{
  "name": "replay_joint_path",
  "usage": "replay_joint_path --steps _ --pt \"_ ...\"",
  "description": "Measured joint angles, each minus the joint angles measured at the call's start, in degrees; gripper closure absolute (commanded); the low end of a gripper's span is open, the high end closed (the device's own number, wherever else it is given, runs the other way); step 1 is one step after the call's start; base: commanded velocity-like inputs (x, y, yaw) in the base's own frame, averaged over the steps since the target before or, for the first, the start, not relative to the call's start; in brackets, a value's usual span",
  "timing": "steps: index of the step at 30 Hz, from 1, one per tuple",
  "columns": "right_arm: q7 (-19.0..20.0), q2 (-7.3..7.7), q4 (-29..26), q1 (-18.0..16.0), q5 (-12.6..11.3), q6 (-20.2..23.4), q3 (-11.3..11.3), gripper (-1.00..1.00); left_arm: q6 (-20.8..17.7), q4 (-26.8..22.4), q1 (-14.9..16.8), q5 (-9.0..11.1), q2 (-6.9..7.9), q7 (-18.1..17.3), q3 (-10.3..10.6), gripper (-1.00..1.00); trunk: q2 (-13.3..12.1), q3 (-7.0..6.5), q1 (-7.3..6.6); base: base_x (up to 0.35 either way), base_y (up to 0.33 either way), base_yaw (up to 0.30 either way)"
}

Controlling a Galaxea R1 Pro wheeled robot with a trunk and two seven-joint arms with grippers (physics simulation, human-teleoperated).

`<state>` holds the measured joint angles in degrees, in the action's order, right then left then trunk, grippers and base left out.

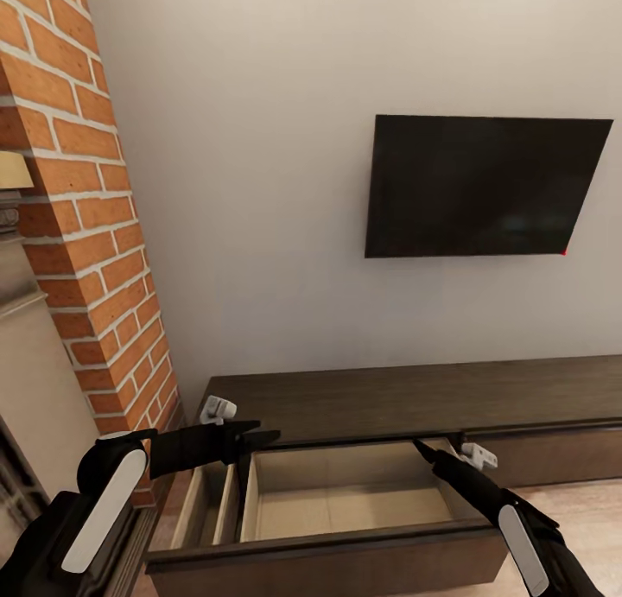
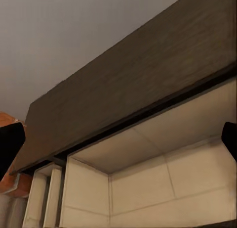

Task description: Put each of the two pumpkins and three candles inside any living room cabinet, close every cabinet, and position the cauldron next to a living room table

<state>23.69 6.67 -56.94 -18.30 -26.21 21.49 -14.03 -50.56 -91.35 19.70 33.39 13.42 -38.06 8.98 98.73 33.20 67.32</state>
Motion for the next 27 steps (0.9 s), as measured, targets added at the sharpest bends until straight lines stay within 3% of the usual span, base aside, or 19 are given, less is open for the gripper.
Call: replay_joint_path --steps 7,27 --pt "-2.6 0.00 -0.3 0.1 0.6 0.0 -0.2 -1.00 0.0 0.0 0.0 0.0 0.00 0.2 -0.3 -1.00 0.0 0.00 0.03 -0.098 0.000 0.000" --pt "-2.8 0.05 -0.3 0.1 0.4 -0.2 -0.6 -1.00 0.0 0.0 0.0 0.0 0.00 0.4 -0.4 -1.00 0.0 0.00 0.04 -0.328 0.000 0.000"
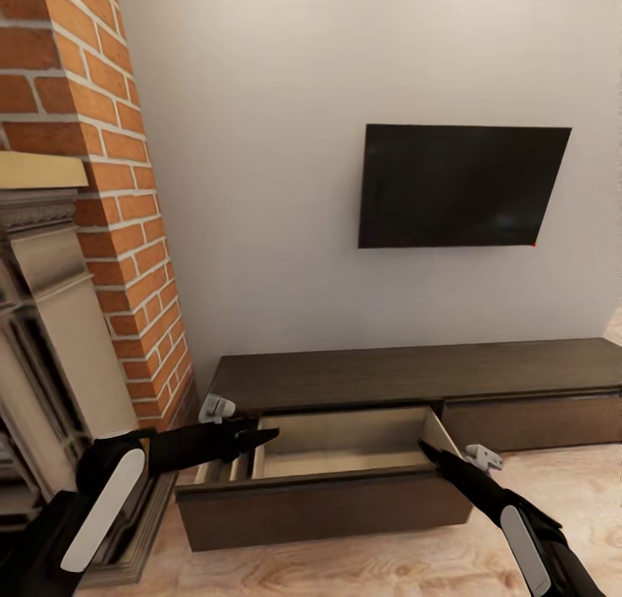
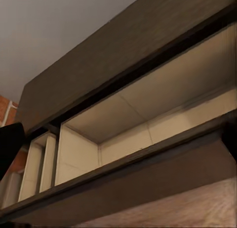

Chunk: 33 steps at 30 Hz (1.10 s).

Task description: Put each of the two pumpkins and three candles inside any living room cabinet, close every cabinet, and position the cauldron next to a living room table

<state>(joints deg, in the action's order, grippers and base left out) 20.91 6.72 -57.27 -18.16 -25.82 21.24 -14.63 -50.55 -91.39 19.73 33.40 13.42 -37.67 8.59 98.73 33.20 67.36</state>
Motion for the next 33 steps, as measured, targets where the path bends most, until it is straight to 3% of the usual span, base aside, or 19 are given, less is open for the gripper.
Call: replay_joint_path --steps 6,10,13,22,24,28,33 --pt "0.0 -0.16 0.0 0.0 -0.3 0.1 -2.0 -1.00 0.0 0.0 0.0 0.0 0.00 0.1 0.0 -1.00 0.0 0.00 0.00 -0.335 0.000 0.000" --pt "-0.1 -0.42 0.0 0.0 -0.4 0.2 -5.4 -1.00 0.0 0.0 0.0 0.0 0.00 0.1 0.0 -1.00 0.0 0.00 -0.01 -0.284 0.000 0.000" --pt "-0.1 -0.47 0.0 0.0 -0.4 0.3 -6.5 -1.00 0.0 0.0 0.0 0.0 0.00 0.1 0.0 -1.00 0.0 0.00 -0.01 -0.233 0.000 0.000" --pt "-0.3 -0.41 0.2 0.0 0.2 0.2 -7.2 -1.00 0.0 0.0 0.0 0.0 0.00 0.1 0.0 -1.00 0.0 0.00 -0.03 -0.097 0.000 0.000" --pt "-1.4 -0.20 0.9 0.0 0.3 0.3 -7.3 -1.00 0.0 0.0 0.0 0.0 0.00 0.2 0.0 -1.00 0.0 0.00 -0.03 -0.011 0.000 0.000" --pt "-8.4 -0.02 3.2 -0.1 -0.1 0.3 -7.4 -1.00 0.0 0.1 0.1 0.0 0.00 0.2 0.0 -1.00 0.0 0.00 -0.04 -0.005 0.000 0.000" --pt "-12.6 -0.02 6.5 -0.1 -0.5 0.4 -7.5 -1.00 0.0 0.1 0.1 -0.1 0.00 0.3 0.1 -1.00 0.0 0.00 -0.04 -0.001 0.000 0.000"
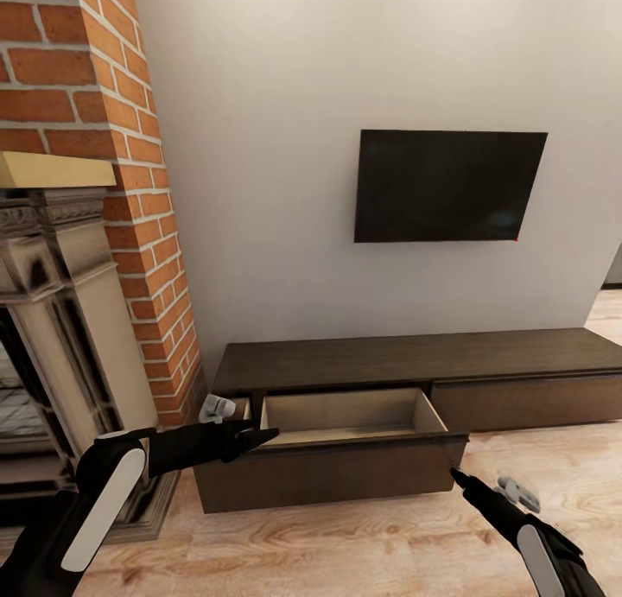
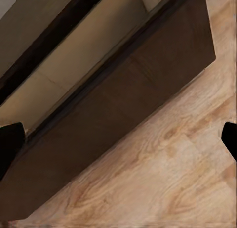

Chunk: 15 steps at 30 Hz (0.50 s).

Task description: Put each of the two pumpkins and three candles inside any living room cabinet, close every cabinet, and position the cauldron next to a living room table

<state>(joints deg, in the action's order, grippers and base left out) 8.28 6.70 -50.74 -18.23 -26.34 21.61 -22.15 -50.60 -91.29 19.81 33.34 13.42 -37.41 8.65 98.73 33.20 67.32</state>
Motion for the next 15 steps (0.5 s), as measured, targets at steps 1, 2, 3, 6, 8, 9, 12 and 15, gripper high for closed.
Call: replay_joint_path --steps 1,2,3,6,8,9,12,15 --pt "-0.3 0.05 1.0 0.0 0.0 0.0 0.0 -1.00 0.0 0.0 0.0 0.0 0.00 0.0 0.0 -1.00 0.0 0.00 0.00 0.000 0.000 0.000" --pt "-0.6 0.15 2.2 0.0 0.0 0.0 0.0 -1.00 0.0 0.0 0.0 0.0 0.00 0.0 0.0 -1.00 0.0 0.00 0.00 0.000 0.000 0.000" --pt "-1.0 0.41 4.6 -0.1 0.0 0.0 0.0 -1.00 0.0 0.0 0.0 0.0 0.00 0.1 0.0 -1.00 0.0 0.00 0.00 0.000 0.000 0.000" --pt "-1.4 0.74 9.4 -0.3 0.3 -0.3 0.1 -1.00 0.0 0.0 0.0 0.0 0.00 0.7 0.1 -1.00 0.0 0.00 0.00 0.000 0.000 0.000" --pt "-1.5 0.83 11.4 -0.4 0.3 -0.4 0.3 -1.00 0.0 0.0 0.0 0.0 -0.02 2.1 0.2 -1.00 0.0 0.00 0.00 0.000 0.000 0.000" --pt "-1.5 0.87 12.2 -0.4 0.4 -0.5 0.3 -1.00 0.1 0.0 0.0 0.0 -0.03 3.1 0.3 -1.00 0.0 0.00 0.00 0.000 0.000 0.000" --pt "-1.5 0.98 15.3 -0.4 0.6 -0.7 0.7 -1.00 0.3 0.0 0.1 0.0 -0.13 9.6 0.6 -1.00 0.0 0.00 0.00 0.000 0.000 0.000" --pt "-1.5 0.94 16.8 -0.4 1.5 -0.9 1.4 -1.00 1.9 0.0 0.1 0.1 -0.57 18.0 1.9 -1.00 0.0 0.00 0.00 0.000 0.000 0.000"
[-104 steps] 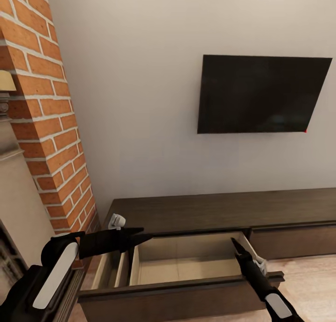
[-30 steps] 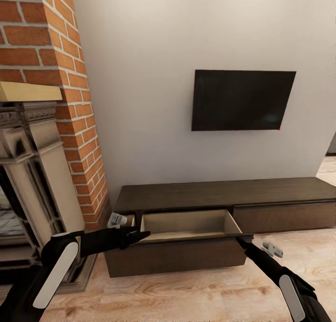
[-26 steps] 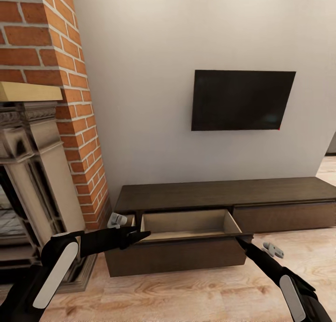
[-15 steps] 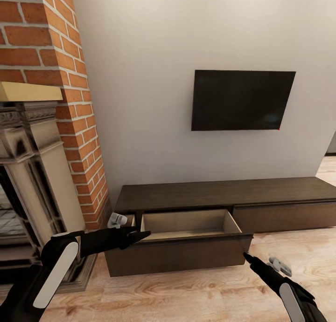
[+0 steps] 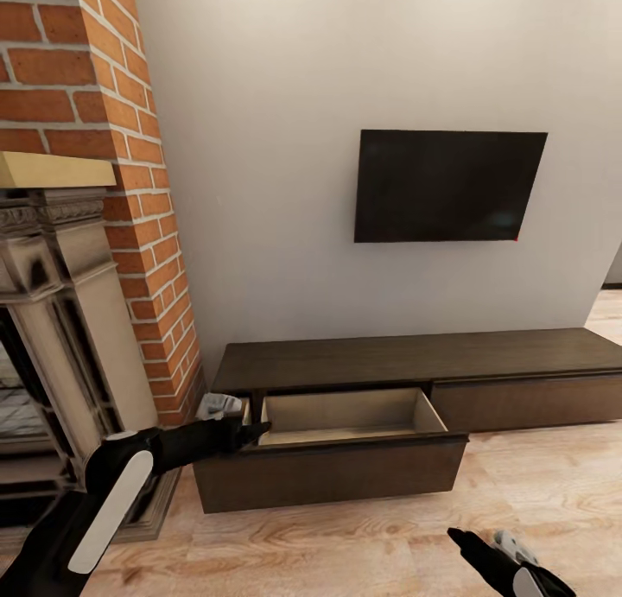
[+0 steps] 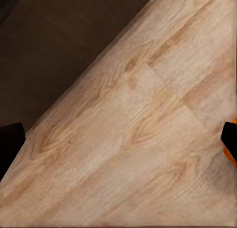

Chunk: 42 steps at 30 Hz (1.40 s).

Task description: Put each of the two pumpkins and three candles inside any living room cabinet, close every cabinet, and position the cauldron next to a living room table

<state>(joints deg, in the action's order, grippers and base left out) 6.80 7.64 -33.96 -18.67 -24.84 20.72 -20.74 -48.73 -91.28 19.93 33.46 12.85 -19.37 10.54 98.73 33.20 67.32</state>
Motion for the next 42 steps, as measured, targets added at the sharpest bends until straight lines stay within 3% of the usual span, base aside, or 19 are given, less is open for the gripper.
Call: replay_joint_path --steps 1,3,4,6,9,13,20,33,36,42 --pt "0.0 -0.05 0.2 0.0 0.5 -0.2 0.3 -1.00 0.5 0.0 0.0 0.0 -0.20 2.2 0.9 -1.00 0.0 0.00 0.00 0.000 0.000 0.000" --pt "0.0 -0.33 0.7 0.0 3.7 -1.6 1.1 -1.00 2.1 0.0 0.0 -0.1 -0.76 8.7 5.4 -1.00 0.0 0.00 0.00 0.000 0.000 0.000" --pt "0.0 -0.40 0.8 0.0 4.5 -2.1 1.2 -1.00 3.3 0.0 -0.1 -0.9 -0.98 13.0 8.8 -1.00 0.0 0.00 0.00 0.000 0.000 0.000" --pt "0.0 -0.53 0.9 0.0 6.5 -3.6 1.4 -1.00 6.5 0.1 -0.1 -3.4 -1.17 19.1 13.1 -1.00 0.0 0.00 0.00 0.000 0.000 0.000" --pt "0.2 -0.62 1.0 0.0 8.0 -5.0 1.4 -1.00 13.4 0.1 -0.6 -6.6 -1.31 25.2 16.6 -1.00 0.0 0.00 0.00 0.000 0.000 0.000" --pt "0.6 -0.65 1.1 0.0 8.4 -5.5 1.4 -1.00 17.9 0.4 -1.7 -7.4 -1.36 27.5 17.6 -1.00 0.0 0.00 0.00 0.000 0.000 0.000" --pt "0.8 -0.67 1.1 0.1 8.4 -5.7 1.2 -1.00 28.5 2.8 -8.8 -8.2 -1.23 28.8 18.1 -1.00 0.0 0.00 0.00 0.000 0.000 0.000" --pt "1.1 -0.75 1.1 0.3 8.3 -6.5 1.4 -1.00 33.8 10.8 -14.8 -8.5 -1.38 29.0 18.8 -1.00 0.0 0.00 0.00 0.000 0.000 0.000" --pt "1.2 -0.76 1.1 0.3 7.9 -7.8 1.3 -1.00 34.4 15.0 -15.3 -8.4 -1.40 29.0 18.8 -1.00 0.0 0.00 0.00 0.000 0.000 0.000" --pt "1.2 -0.82 1.1 0.3 8.0 -8.1 1.4 -1.00 36.3 16.1 -15.4 -8.4 -1.40 29.0 18.8 -1.00 0.0 0.00 0.00 0.000 0.000 0.000"
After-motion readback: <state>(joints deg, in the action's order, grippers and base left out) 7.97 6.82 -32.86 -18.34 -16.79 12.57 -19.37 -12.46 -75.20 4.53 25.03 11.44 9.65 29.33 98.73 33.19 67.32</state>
